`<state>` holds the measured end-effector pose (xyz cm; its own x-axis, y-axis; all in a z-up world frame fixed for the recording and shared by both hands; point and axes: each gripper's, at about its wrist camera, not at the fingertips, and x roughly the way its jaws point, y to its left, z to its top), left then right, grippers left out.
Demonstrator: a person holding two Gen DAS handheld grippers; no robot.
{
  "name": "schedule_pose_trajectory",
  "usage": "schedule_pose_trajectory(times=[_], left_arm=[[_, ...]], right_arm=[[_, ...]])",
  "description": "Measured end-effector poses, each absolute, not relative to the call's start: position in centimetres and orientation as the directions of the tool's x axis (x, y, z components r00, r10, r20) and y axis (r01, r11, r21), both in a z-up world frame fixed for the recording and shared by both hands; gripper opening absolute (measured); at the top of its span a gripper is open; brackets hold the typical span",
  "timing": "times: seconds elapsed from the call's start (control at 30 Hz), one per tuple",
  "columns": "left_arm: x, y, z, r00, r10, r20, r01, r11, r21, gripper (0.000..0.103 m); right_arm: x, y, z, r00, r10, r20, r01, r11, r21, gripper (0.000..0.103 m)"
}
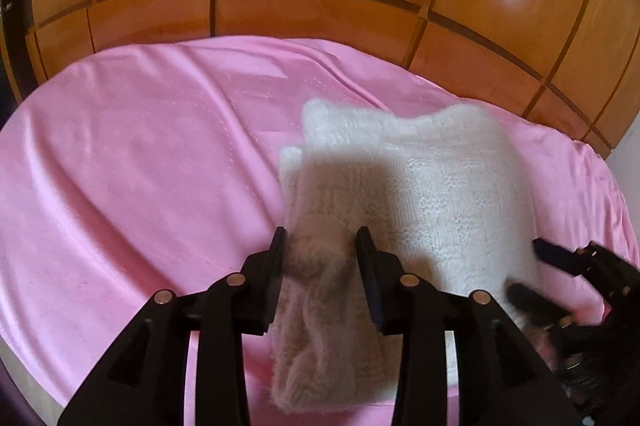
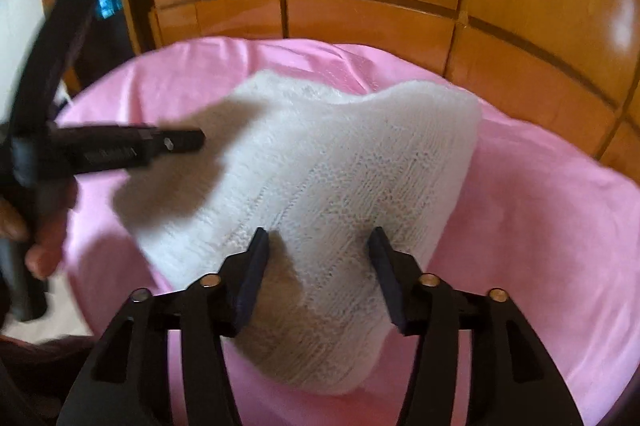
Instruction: Fold small clothes
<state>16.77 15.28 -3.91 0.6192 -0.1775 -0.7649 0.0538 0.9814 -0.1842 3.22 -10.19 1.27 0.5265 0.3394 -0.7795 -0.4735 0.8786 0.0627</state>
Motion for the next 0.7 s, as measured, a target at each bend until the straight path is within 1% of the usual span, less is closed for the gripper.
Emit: schedule_pose_trajectory(times=[0.07,0.13,0.17,0.23,0.37,0.57,0.6,0.67,0.7], left_arm=[[16.6,15.2,-3.4,0.63,-0.169,-0.758,0.05,0.983,-0.177,0.036],[16.3,15.0,-3.0,0.644,-0.154,-0.749,0.05,0.986,-0.159,0.042],[16.2,14.8,-2.8,0.648,-0.149,-0.747,0.052,0.987,-0.152,0.042],[16.1,14.6,-2.7,0.652,-0.142,-0.745,0.057,0.989,-0.138,0.046],[16.2,14.2,-2.7,0.652,-0.132,-0.746,0.064,0.991,-0.119,0.048],[16.6,13.8,-3.3,0.648,-0.118,-0.752,0.065,0.993,-0.099,0.052],[16.7,13.7,-3.6,0.643,-0.117,-0.757,0.066,0.993,-0.097,0.052],[17.1,13.6,-4.6,0.623,-0.113,-0.774,0.068,0.994,-0.09,0.052],[17.4,13.5,-5.4,0.606,-0.104,-0.788,0.062,0.995,-0.084,0.053]], right_arm=[[4.1,-10.9,2.6,0.536,0.365,-0.761,-0.447,0.888,0.111,0.055],[5.6,-11.2,3.6,0.547,0.381,-0.745,-0.416,0.897,0.153,0.055],[6.2,-11.4,4.0,0.555,0.379,-0.74,-0.398,0.903,0.164,0.055],[7.5,-11.4,4.4,0.573,0.365,-0.734,-0.373,0.913,0.163,0.055],[10.1,-10.5,4.2,0.589,0.316,-0.744,-0.331,0.934,0.134,0.055],[13.6,-8.9,1.7,0.582,0.231,-0.78,-0.286,0.956,0.069,0.055],[14.3,-8.3,0.1,0.546,0.203,-0.813,-0.29,0.956,0.044,0.055],[15.0,-7.5,-2.7,0.51,0.135,-0.849,-0.289,0.957,-0.022,0.057],[15.0,-7.4,-3.9,0.526,0.121,-0.842,-0.284,0.958,-0.04,0.057]])
